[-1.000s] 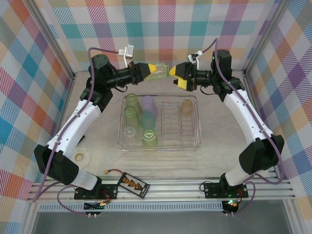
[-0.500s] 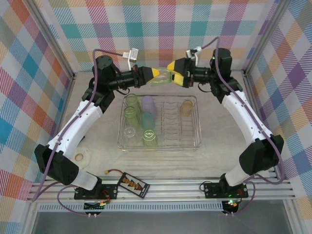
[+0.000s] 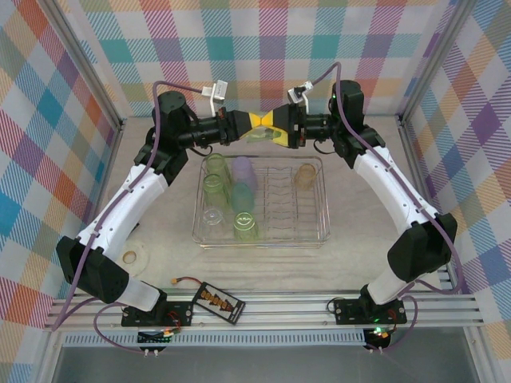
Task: Load the cups into the dish rack
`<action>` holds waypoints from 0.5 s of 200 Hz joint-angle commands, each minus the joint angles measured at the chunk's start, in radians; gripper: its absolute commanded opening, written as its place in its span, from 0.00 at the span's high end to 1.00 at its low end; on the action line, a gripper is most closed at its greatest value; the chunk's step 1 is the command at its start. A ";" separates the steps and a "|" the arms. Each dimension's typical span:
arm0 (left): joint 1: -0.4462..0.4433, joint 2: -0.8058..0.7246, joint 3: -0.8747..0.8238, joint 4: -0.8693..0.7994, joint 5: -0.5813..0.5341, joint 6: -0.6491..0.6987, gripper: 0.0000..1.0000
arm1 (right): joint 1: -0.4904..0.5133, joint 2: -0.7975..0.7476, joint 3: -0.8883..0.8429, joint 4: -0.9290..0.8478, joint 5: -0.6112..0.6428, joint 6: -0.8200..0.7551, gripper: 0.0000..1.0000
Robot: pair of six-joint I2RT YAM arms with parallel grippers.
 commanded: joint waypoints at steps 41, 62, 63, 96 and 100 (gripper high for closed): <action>-0.007 -0.051 -0.010 -0.004 0.031 0.039 1.00 | -0.014 -0.010 0.005 -0.055 0.023 -0.065 0.21; -0.007 -0.053 -0.007 -0.020 0.027 0.053 1.00 | -0.014 -0.012 0.013 -0.073 0.038 -0.072 0.24; -0.007 -0.052 -0.007 -0.021 0.026 0.054 1.00 | -0.014 -0.011 0.014 -0.076 0.040 -0.075 0.25; -0.008 -0.032 0.016 -0.134 -0.004 0.106 0.59 | -0.015 -0.012 0.100 -0.350 0.168 -0.209 0.38; -0.007 -0.028 0.021 -0.158 -0.009 0.118 0.47 | -0.016 -0.016 0.102 -0.371 0.184 -0.224 0.39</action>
